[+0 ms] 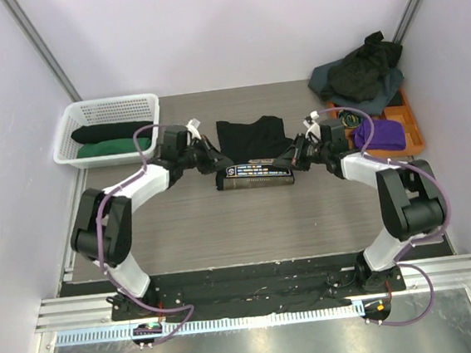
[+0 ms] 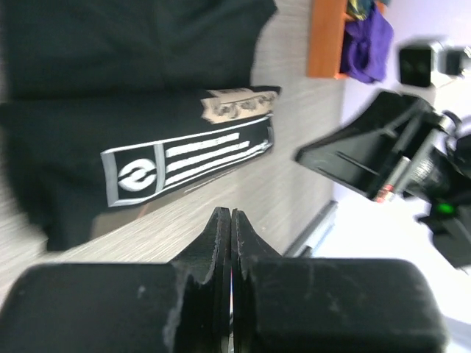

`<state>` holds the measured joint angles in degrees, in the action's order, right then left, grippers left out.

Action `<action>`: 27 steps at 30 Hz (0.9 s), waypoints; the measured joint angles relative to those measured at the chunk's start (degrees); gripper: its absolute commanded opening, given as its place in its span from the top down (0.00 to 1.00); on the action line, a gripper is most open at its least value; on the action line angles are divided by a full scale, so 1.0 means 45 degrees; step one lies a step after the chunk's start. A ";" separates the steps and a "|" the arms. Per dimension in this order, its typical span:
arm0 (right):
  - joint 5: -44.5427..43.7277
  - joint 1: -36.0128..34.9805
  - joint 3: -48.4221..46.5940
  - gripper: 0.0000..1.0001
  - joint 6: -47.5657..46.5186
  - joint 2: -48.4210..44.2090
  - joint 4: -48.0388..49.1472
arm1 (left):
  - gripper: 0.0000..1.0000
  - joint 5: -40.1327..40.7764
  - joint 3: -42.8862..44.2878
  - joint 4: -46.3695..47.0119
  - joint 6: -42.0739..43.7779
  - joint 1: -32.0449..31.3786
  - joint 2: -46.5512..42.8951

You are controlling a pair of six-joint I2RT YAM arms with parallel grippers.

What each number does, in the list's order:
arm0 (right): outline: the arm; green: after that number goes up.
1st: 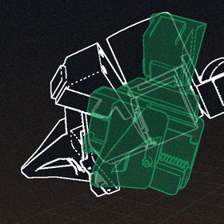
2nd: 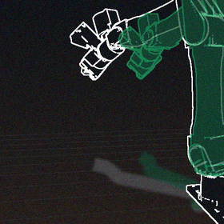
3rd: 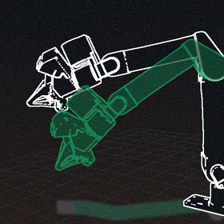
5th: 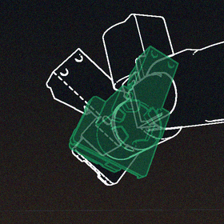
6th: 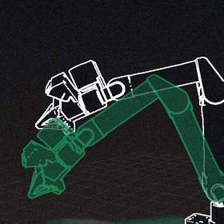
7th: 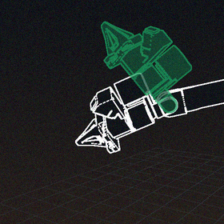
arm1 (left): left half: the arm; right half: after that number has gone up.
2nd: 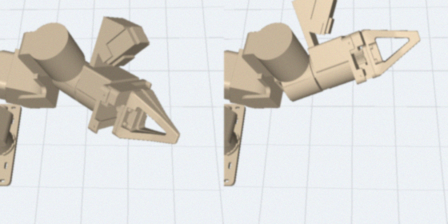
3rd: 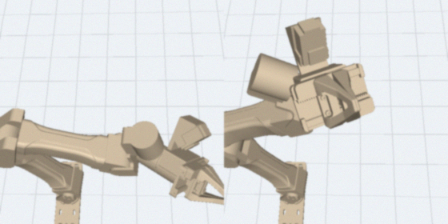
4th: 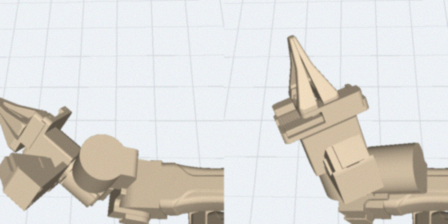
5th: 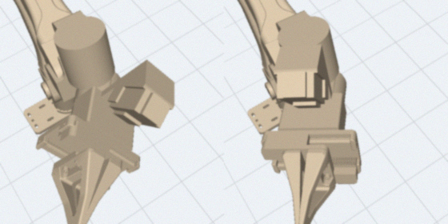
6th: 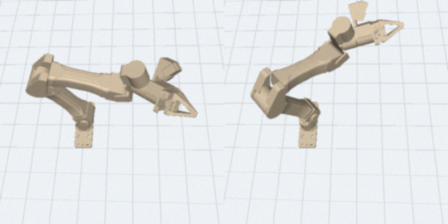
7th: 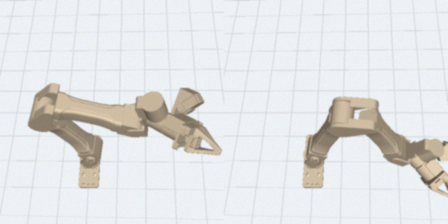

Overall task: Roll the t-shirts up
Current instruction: Roll the T-shirt to the center of the board.

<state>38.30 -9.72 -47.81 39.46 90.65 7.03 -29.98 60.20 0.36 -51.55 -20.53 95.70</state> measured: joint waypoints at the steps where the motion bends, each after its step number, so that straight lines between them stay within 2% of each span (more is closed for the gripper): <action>1: 0.0253 -0.0049 0.0005 0.99 0.0253 0.0374 0.0481 | 1.00 -0.0155 -0.0010 0.0418 -0.0214 -0.0151 0.0282; 8: 0.1676 -0.0345 -0.0136 0.99 0.1991 0.2861 0.4017 | 1.00 -0.1122 0.0000 0.3186 -0.1452 -0.0432 0.2511; 20: 0.2370 -0.0568 -0.1831 0.99 0.3162 0.6897 0.5795 | 1.00 -0.0491 0.0505 0.3672 -0.1331 -0.0345 0.4668; 27: 0.2506 -0.0525 -0.1928 0.99 0.3308 0.6999 0.5843 | 1.00 0.0049 0.0442 0.3444 -0.1064 -0.0228 0.4668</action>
<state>49.58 -12.08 -56.49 54.35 122.15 33.32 -29.76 62.19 15.86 -56.34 -21.56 116.71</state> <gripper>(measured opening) 0.030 0.012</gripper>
